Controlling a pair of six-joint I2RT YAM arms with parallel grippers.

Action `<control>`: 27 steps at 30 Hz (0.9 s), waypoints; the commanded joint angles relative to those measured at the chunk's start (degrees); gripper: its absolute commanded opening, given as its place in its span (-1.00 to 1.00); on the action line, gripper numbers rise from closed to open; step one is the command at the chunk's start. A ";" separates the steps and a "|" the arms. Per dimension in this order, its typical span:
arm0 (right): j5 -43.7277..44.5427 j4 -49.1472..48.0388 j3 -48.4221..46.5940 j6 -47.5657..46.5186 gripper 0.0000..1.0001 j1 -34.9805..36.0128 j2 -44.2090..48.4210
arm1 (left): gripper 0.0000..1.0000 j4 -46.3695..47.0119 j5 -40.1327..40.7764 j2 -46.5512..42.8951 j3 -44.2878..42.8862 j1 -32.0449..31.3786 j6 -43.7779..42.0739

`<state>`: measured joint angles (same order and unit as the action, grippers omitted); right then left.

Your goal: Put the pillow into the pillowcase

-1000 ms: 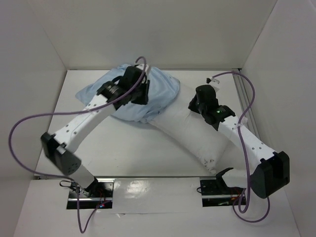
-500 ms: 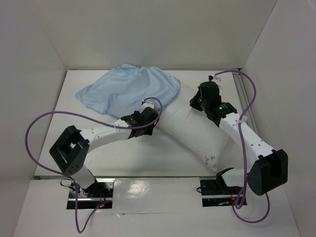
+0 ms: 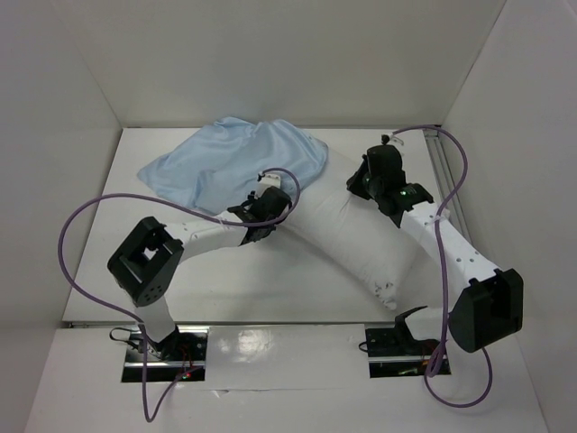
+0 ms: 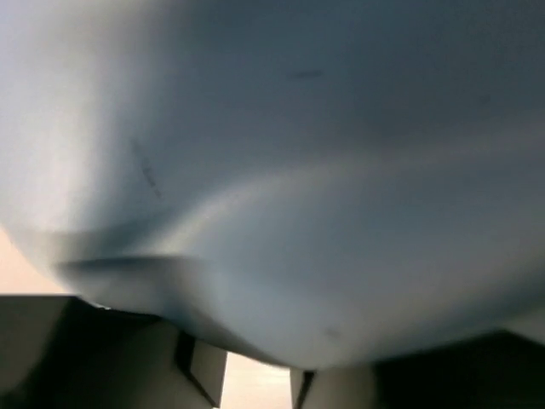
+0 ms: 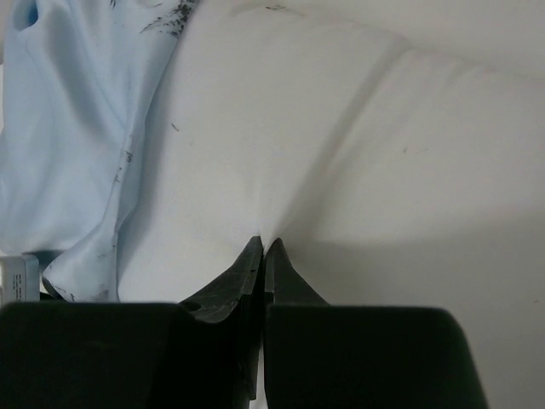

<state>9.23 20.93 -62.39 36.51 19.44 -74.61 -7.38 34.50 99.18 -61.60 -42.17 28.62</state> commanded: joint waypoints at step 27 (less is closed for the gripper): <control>0.61 -14.17 0.17 17.19 -1.00 2.88 -4.75 | -1.00 -2.72 -51.02 -2.06 -28.82 2.96 5.66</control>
<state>13.58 10.83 -61.45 49.50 18.26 -78.59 -19.00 -6.61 97.06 -85.12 -43.53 31.40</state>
